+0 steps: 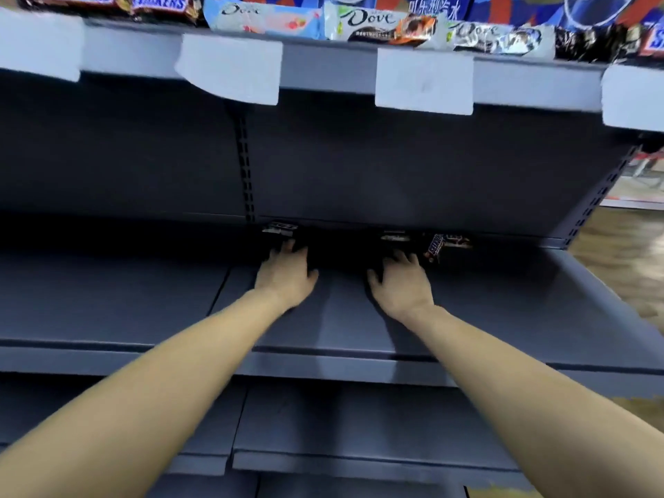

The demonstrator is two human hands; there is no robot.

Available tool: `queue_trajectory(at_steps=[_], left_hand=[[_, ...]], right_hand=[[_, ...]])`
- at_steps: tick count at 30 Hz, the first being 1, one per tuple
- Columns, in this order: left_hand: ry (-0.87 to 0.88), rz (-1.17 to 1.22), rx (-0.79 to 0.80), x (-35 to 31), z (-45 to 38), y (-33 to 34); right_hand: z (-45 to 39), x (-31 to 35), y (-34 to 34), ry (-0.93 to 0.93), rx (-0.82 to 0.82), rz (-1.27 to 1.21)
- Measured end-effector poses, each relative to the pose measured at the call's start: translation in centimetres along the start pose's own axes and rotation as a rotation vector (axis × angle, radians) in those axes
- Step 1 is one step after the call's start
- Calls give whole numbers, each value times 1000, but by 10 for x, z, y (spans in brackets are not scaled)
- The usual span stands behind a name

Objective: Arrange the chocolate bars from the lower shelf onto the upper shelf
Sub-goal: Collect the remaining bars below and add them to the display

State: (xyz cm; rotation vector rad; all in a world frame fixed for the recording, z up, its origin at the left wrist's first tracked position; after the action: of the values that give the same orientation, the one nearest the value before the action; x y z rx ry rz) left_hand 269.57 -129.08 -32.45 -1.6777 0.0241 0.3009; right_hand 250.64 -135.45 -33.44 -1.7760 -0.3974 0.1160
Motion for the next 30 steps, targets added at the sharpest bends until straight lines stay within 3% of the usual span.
queue_trajectory(at_steps=[3,8,13,22,25,30], left_hand=[[-28,12,-36,0,-25,11],[-97,-20,-52,13,-61,15],[-73,-110,-124,18,-65,17],[16,-135,-112,-11,-10,13],[49,-180,-103,-24,20,9],[114,-115,-140,-34,72,5]], right_hand=[[-26,-4,8,20,6,-78],[-65,-11,16,107,182,-153],[-63,-9,18,106,54,-159],[4,18,-5,-91,-73,-158],[33,25,-9,-38,-102,-248],[69,22,-10,79,106,-567]])
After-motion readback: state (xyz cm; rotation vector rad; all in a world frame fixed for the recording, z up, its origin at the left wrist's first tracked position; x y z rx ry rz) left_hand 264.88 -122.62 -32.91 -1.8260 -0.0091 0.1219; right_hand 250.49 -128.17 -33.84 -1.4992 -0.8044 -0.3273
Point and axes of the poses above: each hand's wrist, its own z-axis away from the middle knuckle, its own y-axis out of the palm, x = y × z, the point moved 3 cm from there along -z, towards the middle knuckle, and after that the axes turned 4 degrees about y, right-handed, at the moved point
